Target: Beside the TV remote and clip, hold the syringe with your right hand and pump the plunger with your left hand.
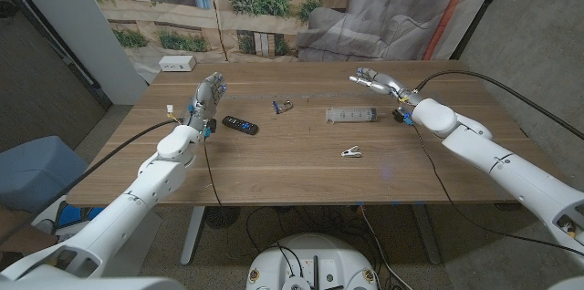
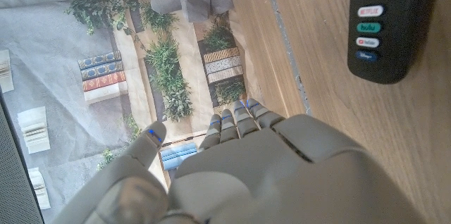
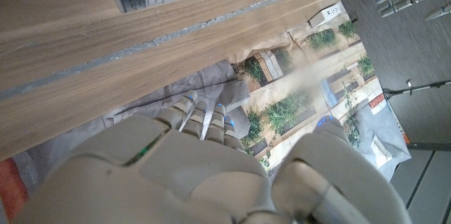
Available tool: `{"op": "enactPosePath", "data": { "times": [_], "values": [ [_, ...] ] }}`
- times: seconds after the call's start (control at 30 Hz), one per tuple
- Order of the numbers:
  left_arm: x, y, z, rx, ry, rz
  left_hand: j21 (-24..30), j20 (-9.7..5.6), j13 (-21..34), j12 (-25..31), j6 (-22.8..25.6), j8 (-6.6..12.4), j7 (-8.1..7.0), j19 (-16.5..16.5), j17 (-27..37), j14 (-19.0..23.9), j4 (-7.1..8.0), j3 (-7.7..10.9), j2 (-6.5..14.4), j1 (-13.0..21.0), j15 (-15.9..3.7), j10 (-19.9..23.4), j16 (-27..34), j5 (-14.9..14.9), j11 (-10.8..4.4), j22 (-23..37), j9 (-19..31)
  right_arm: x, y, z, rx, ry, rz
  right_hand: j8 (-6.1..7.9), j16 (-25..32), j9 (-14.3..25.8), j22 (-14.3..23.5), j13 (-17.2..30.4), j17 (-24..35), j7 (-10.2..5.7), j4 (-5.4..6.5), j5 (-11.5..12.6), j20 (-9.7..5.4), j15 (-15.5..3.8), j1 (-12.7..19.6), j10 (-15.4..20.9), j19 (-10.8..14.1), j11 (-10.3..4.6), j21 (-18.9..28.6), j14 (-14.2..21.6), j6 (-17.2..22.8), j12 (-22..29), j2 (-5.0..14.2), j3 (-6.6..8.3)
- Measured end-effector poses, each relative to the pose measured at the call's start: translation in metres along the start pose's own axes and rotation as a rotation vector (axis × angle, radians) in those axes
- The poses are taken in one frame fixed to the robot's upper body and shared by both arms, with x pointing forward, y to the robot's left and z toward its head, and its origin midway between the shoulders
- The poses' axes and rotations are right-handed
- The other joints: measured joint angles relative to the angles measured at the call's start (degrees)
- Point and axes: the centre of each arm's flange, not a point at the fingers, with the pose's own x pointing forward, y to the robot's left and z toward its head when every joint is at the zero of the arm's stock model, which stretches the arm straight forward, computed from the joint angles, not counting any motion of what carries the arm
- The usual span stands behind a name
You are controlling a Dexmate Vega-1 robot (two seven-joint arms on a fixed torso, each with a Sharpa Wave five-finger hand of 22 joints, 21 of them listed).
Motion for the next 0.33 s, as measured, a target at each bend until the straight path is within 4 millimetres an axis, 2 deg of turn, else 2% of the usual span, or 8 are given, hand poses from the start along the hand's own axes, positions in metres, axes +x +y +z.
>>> {"op": "enactPosePath", "data": {
  "times": [0.17, 0.33],
  "values": [
    [0.0024, 0.0004, -0.0023, -0.007, -0.008, -0.006, 0.0, 0.21, 0.0, 0.0, 0.0, 0.0, 0.0, -0.21, 0.0, 0.0, 0.0, 0.0, 0.0, 0.0, 0.0, 0.0, -0.15, 0.0, 0.0, 0.0, 0.0, -0.0034, 0.005, -0.0035, 0.09, 0.004, -0.041, 0.0, -0.23, 0.0, 0.0, 0.0, 0.0, 0.08, 0.68, 0.0, -0.49, -0.18, -1.55, -0.4, -0.9, 0.22, 0.01, -0.88, -0.08, 0.0, 0.67, 0.13],
    [0.0045, 0.0014, -0.0035, -0.003, -0.009, -0.011, 0.0, 0.21, 0.0, 0.0, 0.0, 0.0, 0.0, -0.21, 0.0, 0.0, 0.0, 0.0, 0.0, 0.0, 0.0, 0.0, -0.14, 0.0, 0.0, 0.0, 0.0, -0.0054, 0.0077, -0.0051, 0.168, -0.001, -0.087, 0.0, -0.23, 0.0, 0.0, 0.0, 0.0, 0.07, 0.83, -0.43, -0.47, -0.27, -2.17, -0.4, -0.87, 0.22, 0.28, -0.97, -0.08, 0.0, 1.28, 0.27]
  ]
}}
